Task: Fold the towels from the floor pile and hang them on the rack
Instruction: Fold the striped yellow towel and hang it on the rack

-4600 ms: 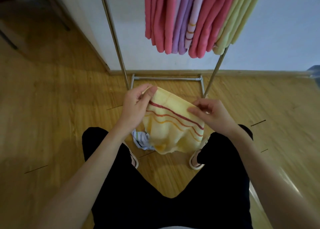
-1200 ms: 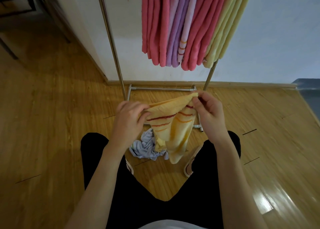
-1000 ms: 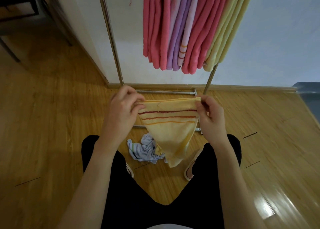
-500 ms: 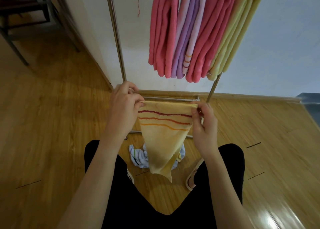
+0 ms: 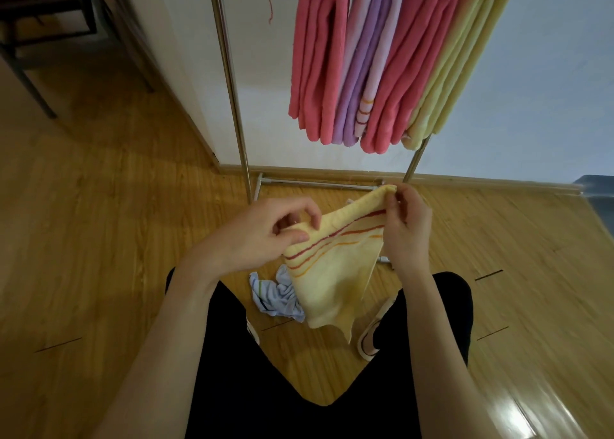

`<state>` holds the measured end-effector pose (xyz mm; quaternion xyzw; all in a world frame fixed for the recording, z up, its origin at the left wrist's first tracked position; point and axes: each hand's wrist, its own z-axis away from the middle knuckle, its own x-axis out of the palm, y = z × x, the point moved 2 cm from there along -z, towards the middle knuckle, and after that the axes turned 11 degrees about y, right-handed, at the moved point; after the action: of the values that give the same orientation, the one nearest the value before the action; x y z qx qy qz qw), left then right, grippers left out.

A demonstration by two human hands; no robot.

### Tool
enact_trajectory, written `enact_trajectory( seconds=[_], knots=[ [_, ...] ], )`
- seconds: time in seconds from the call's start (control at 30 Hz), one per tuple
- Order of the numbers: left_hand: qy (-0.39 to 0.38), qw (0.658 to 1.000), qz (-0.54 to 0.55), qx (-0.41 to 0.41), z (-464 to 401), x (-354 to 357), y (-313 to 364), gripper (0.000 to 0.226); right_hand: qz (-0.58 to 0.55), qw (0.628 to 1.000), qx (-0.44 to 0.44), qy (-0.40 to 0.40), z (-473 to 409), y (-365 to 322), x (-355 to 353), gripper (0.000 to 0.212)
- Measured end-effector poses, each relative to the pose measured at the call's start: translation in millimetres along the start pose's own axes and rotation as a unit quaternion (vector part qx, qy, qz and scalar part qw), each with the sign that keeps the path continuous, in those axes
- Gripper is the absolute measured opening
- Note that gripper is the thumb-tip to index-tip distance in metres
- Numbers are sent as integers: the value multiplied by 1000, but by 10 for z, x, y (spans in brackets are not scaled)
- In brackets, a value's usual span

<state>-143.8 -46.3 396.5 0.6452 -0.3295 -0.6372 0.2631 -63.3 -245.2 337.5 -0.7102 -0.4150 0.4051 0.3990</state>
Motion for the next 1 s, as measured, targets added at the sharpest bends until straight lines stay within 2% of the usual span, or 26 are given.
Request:
enact_trajectory(
  seconds=[0.13, 0.3, 0.37, 0.47, 0.53, 0.67, 0.83, 1.0],
  knots=[
    [-52, 999, 3, -5, 22, 85, 93, 17, -9, 1000, 6, -6, -44, -16, 56, 19],
    [-146, 989, -7, -15, 69, 101, 111, 48, -18, 999, 3, -36, -89, -17, 46, 17],
    [-130, 991, -36, -4, 36, 128, 122, 48, -23, 998, 6, -52, -91, -12, 45, 17],
    [-75, 993, -89, 29, -29, 160, 142, 35, -29, 998, 6, -53, -85, -4, 50, 18],
    [-55, 991, -104, 65, -42, 172, 148, 24, -28, 998, 5, -55, -86, 4, 45, 18],
    [7, 972, -137, 192, -43, 227, 191, 11, -39, 997, 15, -59, -101, 21, 18, 16],
    [-31, 925, -186, 331, 12, 450, 324, 17, -52, 995, 13, -89, -129, 6, 1, 15],
    [-41, 876, -255, 407, -5, 491, 221, 36, -84, 985, 17, -149, -55, -47, -46, 17]
  ],
)
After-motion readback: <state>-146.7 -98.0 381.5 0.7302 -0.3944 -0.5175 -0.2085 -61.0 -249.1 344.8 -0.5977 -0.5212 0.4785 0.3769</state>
